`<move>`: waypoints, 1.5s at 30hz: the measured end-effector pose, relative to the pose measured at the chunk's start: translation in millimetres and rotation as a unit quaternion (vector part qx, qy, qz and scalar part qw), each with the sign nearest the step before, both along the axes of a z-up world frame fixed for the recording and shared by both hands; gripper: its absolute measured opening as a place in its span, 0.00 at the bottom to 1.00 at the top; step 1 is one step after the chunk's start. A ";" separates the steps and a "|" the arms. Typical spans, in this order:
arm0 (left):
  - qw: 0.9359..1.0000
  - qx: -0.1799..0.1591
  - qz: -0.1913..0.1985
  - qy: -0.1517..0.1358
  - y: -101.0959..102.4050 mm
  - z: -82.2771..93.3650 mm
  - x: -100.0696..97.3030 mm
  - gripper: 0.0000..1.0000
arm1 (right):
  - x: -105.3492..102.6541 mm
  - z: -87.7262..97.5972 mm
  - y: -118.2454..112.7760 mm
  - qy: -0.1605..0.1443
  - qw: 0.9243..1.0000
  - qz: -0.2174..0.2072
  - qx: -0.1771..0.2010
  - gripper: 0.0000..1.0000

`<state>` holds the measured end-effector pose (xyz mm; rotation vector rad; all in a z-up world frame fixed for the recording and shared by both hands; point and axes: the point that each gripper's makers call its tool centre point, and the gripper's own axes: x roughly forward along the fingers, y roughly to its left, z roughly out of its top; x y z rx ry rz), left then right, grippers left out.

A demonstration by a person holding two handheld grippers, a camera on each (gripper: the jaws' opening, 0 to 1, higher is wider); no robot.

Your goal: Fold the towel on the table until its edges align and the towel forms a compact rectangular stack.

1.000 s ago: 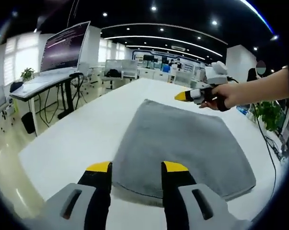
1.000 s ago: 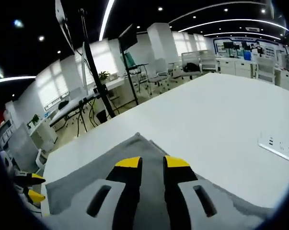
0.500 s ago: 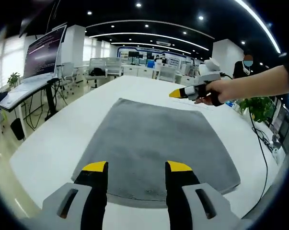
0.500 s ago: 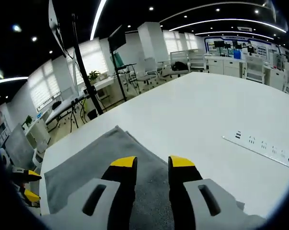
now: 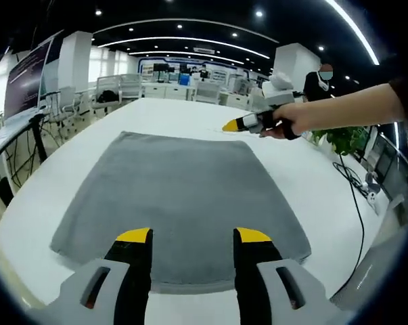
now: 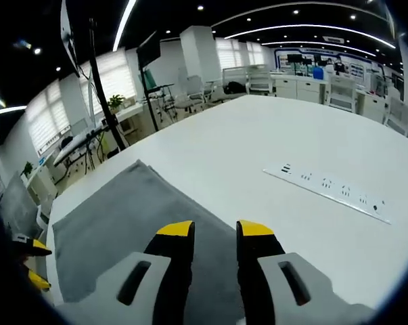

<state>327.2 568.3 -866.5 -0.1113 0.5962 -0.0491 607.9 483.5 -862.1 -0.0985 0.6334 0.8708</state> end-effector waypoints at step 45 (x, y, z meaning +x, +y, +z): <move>0.950 0.021 -0.299 0.091 -184.0 -33.2 -17.0 0.25 | -1.3 -33.6 -61.2 0.010 0.999 0.000 -0.045 0.19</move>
